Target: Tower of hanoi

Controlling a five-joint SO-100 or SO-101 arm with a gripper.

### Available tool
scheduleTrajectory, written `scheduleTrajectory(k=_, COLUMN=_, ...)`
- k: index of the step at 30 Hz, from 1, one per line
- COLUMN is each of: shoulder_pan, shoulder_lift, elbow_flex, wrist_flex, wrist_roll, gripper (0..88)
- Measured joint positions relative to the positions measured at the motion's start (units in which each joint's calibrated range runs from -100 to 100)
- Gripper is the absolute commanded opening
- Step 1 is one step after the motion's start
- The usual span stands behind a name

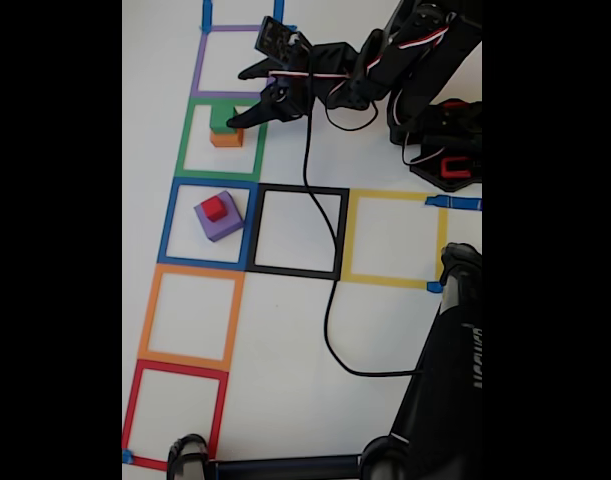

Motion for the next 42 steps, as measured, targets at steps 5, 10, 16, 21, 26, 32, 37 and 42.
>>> scheduleTrajectory(k=5, shoulder_pan=0.0, shoulder_lift=7.18, elbow_flex=-2.92, wrist_flex=-5.56, wrist_roll=0.0, gripper=28.8)
scheduleTrajectory(k=10, shoulder_pan=0.0, shoulder_lift=12.83, elbow_flex=-5.49, wrist_flex=-8.71, wrist_roll=0.0, gripper=27.6)
scheduleTrajectory(k=16, shoulder_pan=-1.29, shoulder_lift=17.64, elbow_flex=-6.2, wrist_flex=-12.41, wrist_roll=0.0, gripper=26.3)
scheduleTrajectory(k=21, shoulder_pan=-2.57, shoulder_lift=20.68, elbow_flex=-6.37, wrist_flex=-14.67, wrist_roll=0.0, gripper=25.6)
scheduleTrajectory(k=26, shoulder_pan=-3.39, shoulder_lift=23.3, elbow_flex=-6.82, wrist_flex=-17.09, wrist_roll=0.0, gripper=24.5)
scheduleTrajectory(k=32, shoulder_pan=-3.86, shoulder_lift=25.92, elbow_flex=-8.41, wrist_flex=-18.3, wrist_roll=0.0, gripper=22.3)
scheduleTrajectory(k=37, shoulder_pan=-4.8, shoulder_lift=27.35, elbow_flex=-9.47, wrist_flex=-18.7, wrist_roll=0.0, gripper=21.3)
scheduleTrajectory(k=42, shoulder_pan=-6.44, shoulder_lift=27.52, elbow_flex=-9.83, wrist_flex=-18.7, wrist_roll=0.0, gripper=19.3)
